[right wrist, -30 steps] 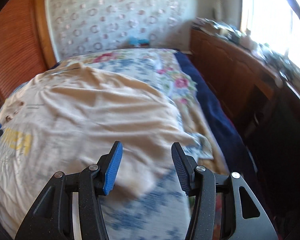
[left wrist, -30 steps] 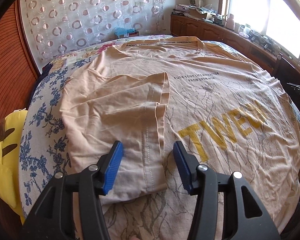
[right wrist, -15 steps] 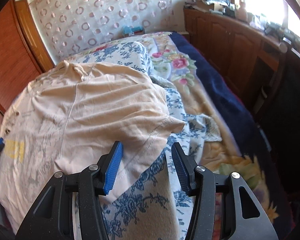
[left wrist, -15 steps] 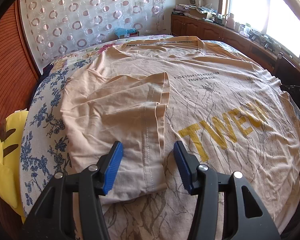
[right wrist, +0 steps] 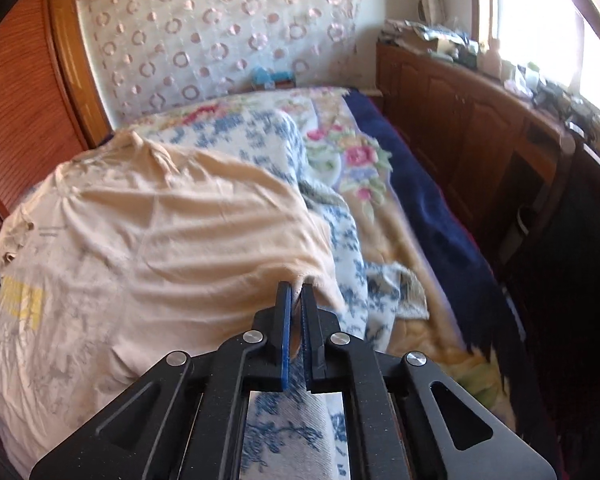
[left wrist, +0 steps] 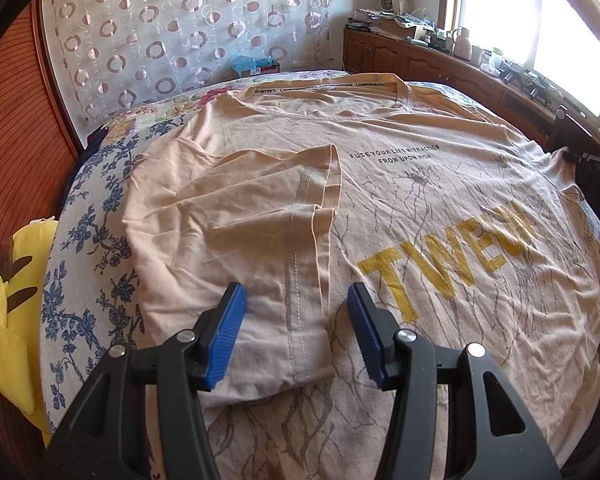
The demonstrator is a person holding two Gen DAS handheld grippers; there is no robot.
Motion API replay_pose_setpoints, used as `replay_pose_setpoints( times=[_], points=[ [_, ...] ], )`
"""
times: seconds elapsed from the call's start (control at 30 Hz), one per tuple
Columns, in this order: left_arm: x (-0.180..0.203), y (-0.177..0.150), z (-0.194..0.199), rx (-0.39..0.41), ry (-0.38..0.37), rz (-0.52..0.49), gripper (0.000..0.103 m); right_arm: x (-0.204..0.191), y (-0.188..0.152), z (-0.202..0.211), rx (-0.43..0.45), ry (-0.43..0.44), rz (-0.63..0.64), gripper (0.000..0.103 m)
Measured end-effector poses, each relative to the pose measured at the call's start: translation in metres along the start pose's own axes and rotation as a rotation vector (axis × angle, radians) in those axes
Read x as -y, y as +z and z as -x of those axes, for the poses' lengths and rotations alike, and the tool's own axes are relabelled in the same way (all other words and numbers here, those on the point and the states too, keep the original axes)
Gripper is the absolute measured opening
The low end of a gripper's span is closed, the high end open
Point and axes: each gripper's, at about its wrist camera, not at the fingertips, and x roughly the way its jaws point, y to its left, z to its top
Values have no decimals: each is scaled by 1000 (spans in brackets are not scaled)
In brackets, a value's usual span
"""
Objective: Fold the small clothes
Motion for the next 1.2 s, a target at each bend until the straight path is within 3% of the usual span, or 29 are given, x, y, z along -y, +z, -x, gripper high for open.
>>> replay_pose_setpoints(
  times=[0.23, 0.37, 0.47, 0.5, 0.57, 0.77, 0.97, 1.2],
  points=[
    [3, -4, 14, 40, -1, 14, 52, -50, 35, 22, 97, 96, 105, 1],
    [9, -4, 28, 60, -36, 45, 52, -107, 47, 31, 125, 209, 199, 1],
    [15, -5, 40, 92, -37, 43, 52, -144, 48, 29, 96, 327, 234, 2],
    [17, -4, 44, 102, -33, 44, 52, -155, 48, 27, 88, 348, 248, 5],
    [20, -6, 51, 120, -40, 50, 52, -167, 47, 24, 81, 356, 268, 31],
    [32, -9, 61, 135, -43, 32, 52, -138, 43, 19, 76, 270, 221, 33],
    [46, -9, 62, 144, -64, 18, 52, -98, 33, -5, -2, 176, 183, 33],
    [58, -10, 60, 134, -83, 9, 52, -112, 15, -27, -83, 262, 181, 33]
  ],
)
